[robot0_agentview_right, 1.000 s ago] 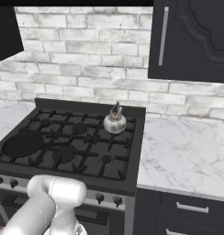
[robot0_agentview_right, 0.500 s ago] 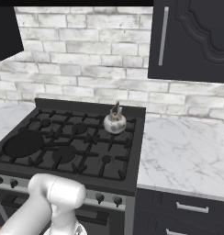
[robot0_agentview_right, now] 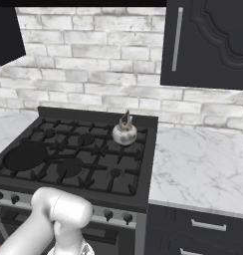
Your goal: Pick the pan from the cabinet and place it on the stove. Then turn on the stove burner for the pan.
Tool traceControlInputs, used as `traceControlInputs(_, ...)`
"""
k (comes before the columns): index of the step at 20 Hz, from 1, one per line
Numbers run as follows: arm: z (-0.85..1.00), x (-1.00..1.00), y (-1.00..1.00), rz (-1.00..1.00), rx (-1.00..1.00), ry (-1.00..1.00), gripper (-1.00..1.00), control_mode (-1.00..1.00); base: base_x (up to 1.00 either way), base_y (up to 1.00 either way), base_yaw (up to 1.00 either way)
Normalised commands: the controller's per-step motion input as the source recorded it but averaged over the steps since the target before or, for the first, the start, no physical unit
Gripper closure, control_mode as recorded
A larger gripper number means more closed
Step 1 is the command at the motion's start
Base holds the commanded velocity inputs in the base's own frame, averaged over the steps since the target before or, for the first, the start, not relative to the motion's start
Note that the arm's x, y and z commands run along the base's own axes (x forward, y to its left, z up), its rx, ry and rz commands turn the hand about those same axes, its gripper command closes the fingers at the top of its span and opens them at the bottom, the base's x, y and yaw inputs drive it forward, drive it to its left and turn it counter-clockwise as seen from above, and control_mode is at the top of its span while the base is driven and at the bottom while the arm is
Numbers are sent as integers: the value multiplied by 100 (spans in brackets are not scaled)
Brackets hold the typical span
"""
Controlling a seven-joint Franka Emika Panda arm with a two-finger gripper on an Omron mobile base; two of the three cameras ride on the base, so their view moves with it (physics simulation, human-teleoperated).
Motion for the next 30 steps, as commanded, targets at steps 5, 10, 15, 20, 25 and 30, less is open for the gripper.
traceControlInputs(5, -23, 19, 15, 0, -2, 0, -100, -100, 0, 0, 0)
traceControlInputs(10, -10, 8, 19, 0, -1, -1, -100, -100, 0, 0, 0)
traceControlInputs(15, -4, 7, 14, 0, -1, 0, -100, -100, 0, 0, 0)
traceControlInputs(20, 0, 1, 0, 0, -2, 0, -100, -100, 0, 0, 0)
traceControlInputs(25, 0, 2, -1, 0, -5, 0, -100, -100, 0, 0, 0)
traceControlInputs(30, 1, 8, -1, 0, -5, 0, -100, -100, 0, 0, 0)
